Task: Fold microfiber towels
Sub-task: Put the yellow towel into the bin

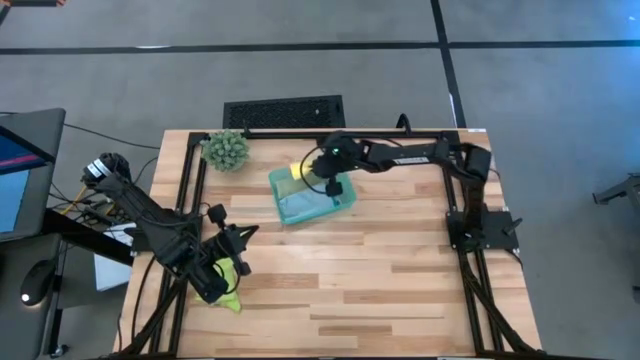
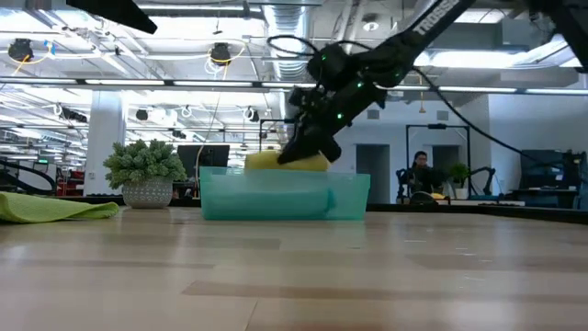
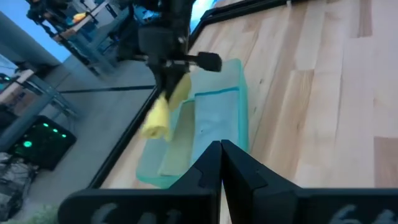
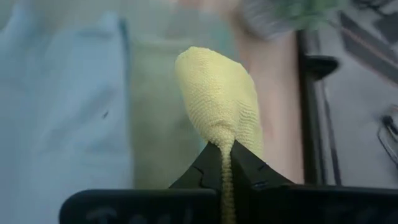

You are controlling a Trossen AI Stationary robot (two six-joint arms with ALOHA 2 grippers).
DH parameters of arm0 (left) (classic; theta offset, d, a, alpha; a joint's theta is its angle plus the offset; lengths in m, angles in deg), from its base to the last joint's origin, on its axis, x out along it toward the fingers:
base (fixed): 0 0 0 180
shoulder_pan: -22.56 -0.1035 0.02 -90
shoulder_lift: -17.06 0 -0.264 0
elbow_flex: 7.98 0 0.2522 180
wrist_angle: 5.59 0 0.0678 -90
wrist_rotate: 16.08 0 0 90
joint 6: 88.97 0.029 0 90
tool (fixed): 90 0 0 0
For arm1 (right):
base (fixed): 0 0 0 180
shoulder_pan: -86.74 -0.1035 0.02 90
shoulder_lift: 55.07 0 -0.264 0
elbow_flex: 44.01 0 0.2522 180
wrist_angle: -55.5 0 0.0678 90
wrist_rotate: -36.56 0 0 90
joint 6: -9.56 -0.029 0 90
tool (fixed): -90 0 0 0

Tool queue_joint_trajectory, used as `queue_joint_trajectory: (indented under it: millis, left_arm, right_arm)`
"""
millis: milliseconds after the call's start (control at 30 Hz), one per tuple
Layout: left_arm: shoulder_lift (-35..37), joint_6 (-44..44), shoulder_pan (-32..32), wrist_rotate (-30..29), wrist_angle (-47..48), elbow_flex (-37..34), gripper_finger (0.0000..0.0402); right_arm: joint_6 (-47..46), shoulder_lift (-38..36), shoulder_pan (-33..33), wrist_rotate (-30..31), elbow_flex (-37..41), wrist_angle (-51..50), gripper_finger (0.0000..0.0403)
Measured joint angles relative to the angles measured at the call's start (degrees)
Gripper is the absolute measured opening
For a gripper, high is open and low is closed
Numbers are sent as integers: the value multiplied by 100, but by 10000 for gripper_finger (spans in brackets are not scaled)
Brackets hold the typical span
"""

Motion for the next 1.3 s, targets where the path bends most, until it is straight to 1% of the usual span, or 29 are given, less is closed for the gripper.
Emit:
queue_joint_trajectory:
  millis: [67, 133, 233, 333, 433, 600, 700, 767, 867, 900, 967, 1033, 1100, 1167, 1200, 1267, 1300]
  left_arm:
    - [0, 8, 0, 0, 122, 0, 0]
    - [0, 5, 0, 6, 265, 0, 0]
    - [0, 3, 0, 39, 493, 0, 0]
    - [0, -73, 0, 43, 723, 0, 0]
    - [-1, -259, 0, 95, 934, 0, 0]
    - [-2, -527, 0, 290, 1042, 0, 0]
    - [-2, -776, 0, 648, 1037, 0, 0]
    - [-2, -1100, 0, 1008, 1033, 0, 0]
    - [-2, -1557, 5, 1501, 1019, 0, 0]
    - [-2, -1650, 14, 1598, 1019, 0, 0]
    - [-2, -1697, 31, 1678, 1014, 0, 0]
    - [-2, -1707, 46, 1642, 1015, 0, 0]
    - [-2, -1768, 46, 1565, 1010, 0, 0]
    - [-2, -1855, 46, 1543, 1012, 0, 0]
    - [-4, -1907, 45, 1543, 1012, 0, 0]
    - [-4, -2018, 46, 1542, 1009, 0, 0]
    - [-4, -2087, 46, 1550, 1001, 3, 0]
  right_arm:
    - [346, 114, -36, -18, -194, -378, 22]
    - [558, 179, -90, -16, -312, -553, 20]
    - [641, 178, -128, -40, -319, -677, 22]
    - [985, 183, -119, -171, -324, -985, 29]
    - [944, 201, -113, -164, -321, -1221, 30]
    - [495, 282, -111, -168, -315, -1247, 36]
    - [429, 388, -111, -221, -332, -1309, 57]
    - [309, 406, -95, -380, -306, -1389, 79]
    - [65, 335, -63, -727, -323, -1236, 123]
    - [-25, 289, -65, -761, -329, -1279, 140]
    - [-89, 269, -69, -748, -528, -1471, 176]
    - [-120, 143, -68, -748, -730, -2032, 211]
    - [-237, 103, -87, -752, -1020, -2227, 238]
    - [-522, 94, -111, -835, -1187, -2439, 252]
    - [-689, 110, -105, -981, -1237, -2463, 253]
    - [-940, 156, -52, -1352, -1261, -2408, 243]
    - [-1050, 242, -36, -1450, -1284, -2341, 230]
